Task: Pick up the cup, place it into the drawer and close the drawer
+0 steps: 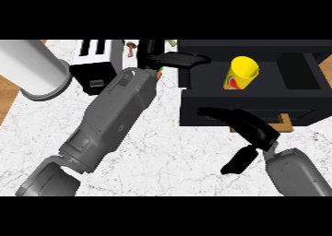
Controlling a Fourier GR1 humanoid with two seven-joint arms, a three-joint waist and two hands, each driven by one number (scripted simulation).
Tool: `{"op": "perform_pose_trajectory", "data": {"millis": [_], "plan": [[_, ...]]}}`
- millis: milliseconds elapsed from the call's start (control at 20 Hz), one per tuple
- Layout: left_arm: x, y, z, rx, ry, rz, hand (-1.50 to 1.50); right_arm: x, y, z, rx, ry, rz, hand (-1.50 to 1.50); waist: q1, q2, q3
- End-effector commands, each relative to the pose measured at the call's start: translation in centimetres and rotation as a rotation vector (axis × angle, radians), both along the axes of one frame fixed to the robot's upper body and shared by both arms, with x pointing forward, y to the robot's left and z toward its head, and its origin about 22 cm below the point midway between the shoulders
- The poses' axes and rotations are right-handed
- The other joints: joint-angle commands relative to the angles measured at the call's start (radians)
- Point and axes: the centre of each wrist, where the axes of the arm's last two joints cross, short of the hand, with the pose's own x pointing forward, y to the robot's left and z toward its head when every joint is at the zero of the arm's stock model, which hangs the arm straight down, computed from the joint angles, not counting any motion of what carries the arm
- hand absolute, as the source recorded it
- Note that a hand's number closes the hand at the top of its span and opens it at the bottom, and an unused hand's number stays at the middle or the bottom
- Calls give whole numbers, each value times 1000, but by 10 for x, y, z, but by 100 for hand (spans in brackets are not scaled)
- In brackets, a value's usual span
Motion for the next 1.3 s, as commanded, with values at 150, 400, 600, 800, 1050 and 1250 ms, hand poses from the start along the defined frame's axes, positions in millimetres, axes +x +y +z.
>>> {"op": "perform_pose_trajectory", "data": {"millis": [150, 400, 600, 800, 1050, 1250], "plan": [[-1, 36, -14, -34, -8, 15, -150, 39, -8, -58, -161, 66, -26, 150, 60, -3, 1], [-10, 51, -31, -40, -5, -6, -150, 71, -33, -64, -113, 6, -92, 150, 92, 3, 3], [-14, 84, -43, -52, -13, -11, -150, 95, -45, -45, -25, -67, -162, 150, 118, 12, 3], [-16, 87, -42, -52, -7, -44, -150, 119, -62, -11, 45, -149, -262, 150, 151, 22, 5], [-16, 88, -36, -52, -1, -68, -150, 139, -78, 32, 70, -199, -354, 150, 165, 31, 4], [-14, 103, -32, -42, -2, -75, -150, 141, -87, 43, 115, -196, -383, 150, 184, 36, 4]]}}
